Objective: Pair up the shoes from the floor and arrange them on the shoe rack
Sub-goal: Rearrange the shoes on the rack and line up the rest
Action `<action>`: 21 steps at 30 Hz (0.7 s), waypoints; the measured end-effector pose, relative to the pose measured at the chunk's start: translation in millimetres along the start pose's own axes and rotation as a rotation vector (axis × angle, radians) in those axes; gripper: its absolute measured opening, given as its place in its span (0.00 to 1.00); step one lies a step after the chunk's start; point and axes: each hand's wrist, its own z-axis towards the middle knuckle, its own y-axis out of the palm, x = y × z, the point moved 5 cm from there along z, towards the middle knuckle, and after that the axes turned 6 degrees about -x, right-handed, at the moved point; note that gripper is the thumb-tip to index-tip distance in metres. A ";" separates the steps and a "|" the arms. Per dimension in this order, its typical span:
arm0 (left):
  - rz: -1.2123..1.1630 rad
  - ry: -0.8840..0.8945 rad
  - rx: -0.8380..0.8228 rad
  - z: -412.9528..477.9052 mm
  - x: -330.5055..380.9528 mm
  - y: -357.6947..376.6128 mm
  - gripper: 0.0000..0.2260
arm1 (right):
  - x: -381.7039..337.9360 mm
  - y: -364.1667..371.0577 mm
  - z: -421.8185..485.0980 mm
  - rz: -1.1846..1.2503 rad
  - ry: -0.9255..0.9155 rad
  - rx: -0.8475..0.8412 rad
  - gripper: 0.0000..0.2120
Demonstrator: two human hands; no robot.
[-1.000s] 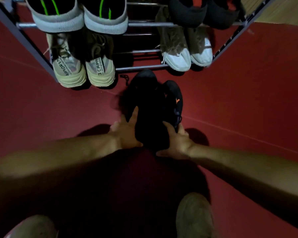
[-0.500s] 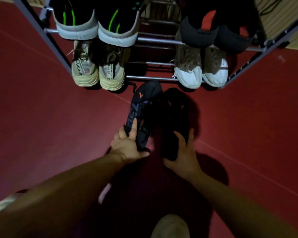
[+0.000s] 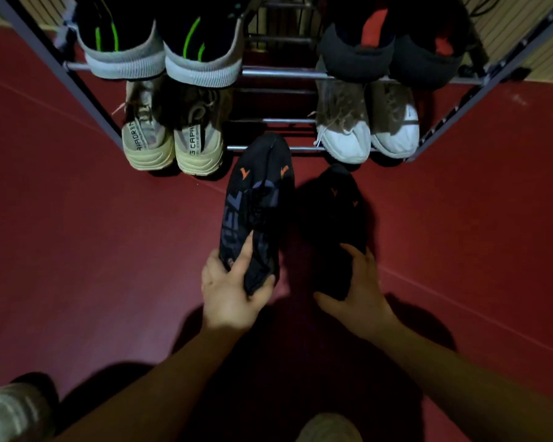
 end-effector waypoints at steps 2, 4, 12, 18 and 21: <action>-0.048 0.049 0.014 2.9 8.6 -6.8 0.38 | 2.5 -5.8 -10.1 0.013 -0.003 0.020 0.48; -0.034 0.109 0.061 13.6 19.5 -15.5 0.35 | 3.9 -9.8 -16.6 0.007 -0.016 0.015 0.46; 0.142 -0.028 0.042 114.3 69.6 -34.4 0.30 | -12.4 -27.7 -9.3 0.018 -0.133 0.169 0.42; 0.398 -0.180 0.061 183.1 90.8 -42.5 0.31 | -22.8 -50.4 25.8 -0.083 -0.163 0.261 0.42; 0.599 -0.167 -0.086 194.6 88.9 -40.7 0.35 | -33.9 -58.6 49.8 -0.131 -0.181 0.243 0.41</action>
